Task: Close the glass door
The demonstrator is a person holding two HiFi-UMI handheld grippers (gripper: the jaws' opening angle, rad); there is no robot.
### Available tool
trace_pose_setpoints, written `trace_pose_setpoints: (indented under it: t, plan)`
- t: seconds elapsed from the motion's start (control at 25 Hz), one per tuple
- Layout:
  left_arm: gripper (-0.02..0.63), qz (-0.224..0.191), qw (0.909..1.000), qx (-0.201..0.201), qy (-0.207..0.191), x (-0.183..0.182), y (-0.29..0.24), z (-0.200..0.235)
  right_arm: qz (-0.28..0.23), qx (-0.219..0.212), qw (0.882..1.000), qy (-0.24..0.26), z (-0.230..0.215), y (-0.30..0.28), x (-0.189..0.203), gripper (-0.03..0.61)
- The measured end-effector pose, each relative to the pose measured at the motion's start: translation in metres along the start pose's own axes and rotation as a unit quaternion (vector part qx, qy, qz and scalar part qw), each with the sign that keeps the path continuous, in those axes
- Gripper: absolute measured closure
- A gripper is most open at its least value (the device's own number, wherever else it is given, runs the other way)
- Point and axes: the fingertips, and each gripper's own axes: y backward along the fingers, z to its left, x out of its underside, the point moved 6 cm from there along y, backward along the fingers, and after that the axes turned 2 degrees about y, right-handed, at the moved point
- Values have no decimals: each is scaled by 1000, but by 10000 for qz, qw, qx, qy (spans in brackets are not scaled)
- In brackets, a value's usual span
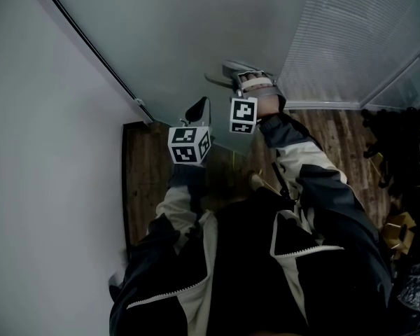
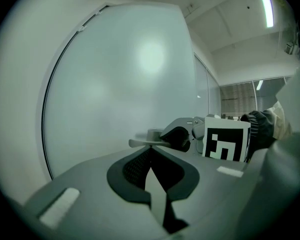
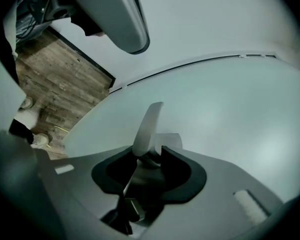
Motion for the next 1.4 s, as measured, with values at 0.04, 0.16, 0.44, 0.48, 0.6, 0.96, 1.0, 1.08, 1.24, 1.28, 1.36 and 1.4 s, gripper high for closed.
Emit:
trace_pose_setpoints:
  t: [0.04, 0.16, 0.44, 0.48, 0.6, 0.96, 1.0, 1.08, 1.24, 1.28, 1.36, 1.4]
  plan:
    - [614, 9, 10000, -1, -8, -2, -6, -2, -4, 10, 10000, 7, -2, -5, 6, 422]
    - [614, 17, 10000, -50, -37, -7, -28, -4, -32, 56, 10000, 22, -11, -22, 23, 422]
    - [614, -12, 9997, -198, -108, -22, -83, -7, -200, 132, 9995, 207, -29, -69, 59, 423]
    - [614, -6, 9996, -237, -125, -26, -92, -8, -220, 137, 9994, 242, -34, -76, 66, 425]
    - [614, -10, 9994, -321, -133, -31, -114, -10, -248, 98, 9991, 340, -44, -99, 80, 423]
    - [614, -76, 9986, -513, -134, -42, -149, -13, -122, 85, 9959, 893, -76, -172, 118, 426]
    - [614, -85, 9985, -521, -108, -42, -150, -14, -105, 123, 9953, 953, -79, -179, 121, 428]
    - [614, -82, 9986, -520, -56, -41, -151, -17, -119, 264, 9943, 1025, -84, -193, 129, 436]
    - [614, -39, 9983, -584, -71, -38, -150, -17, -58, 360, 9945, 986, -97, -221, 139, 442]
    - [614, -49, 9981, -613, -64, -38, -149, -16, -25, 340, 9944, 1001, -101, -228, 141, 440]
    - [614, -62, 9977, -679, -38, -41, -148, -15, 11, 330, 9937, 1070, -107, -241, 145, 440]
    - [614, -65, 9974, -718, -32, -42, -148, -15, 11, 349, 9933, 1106, -111, -248, 147, 440]
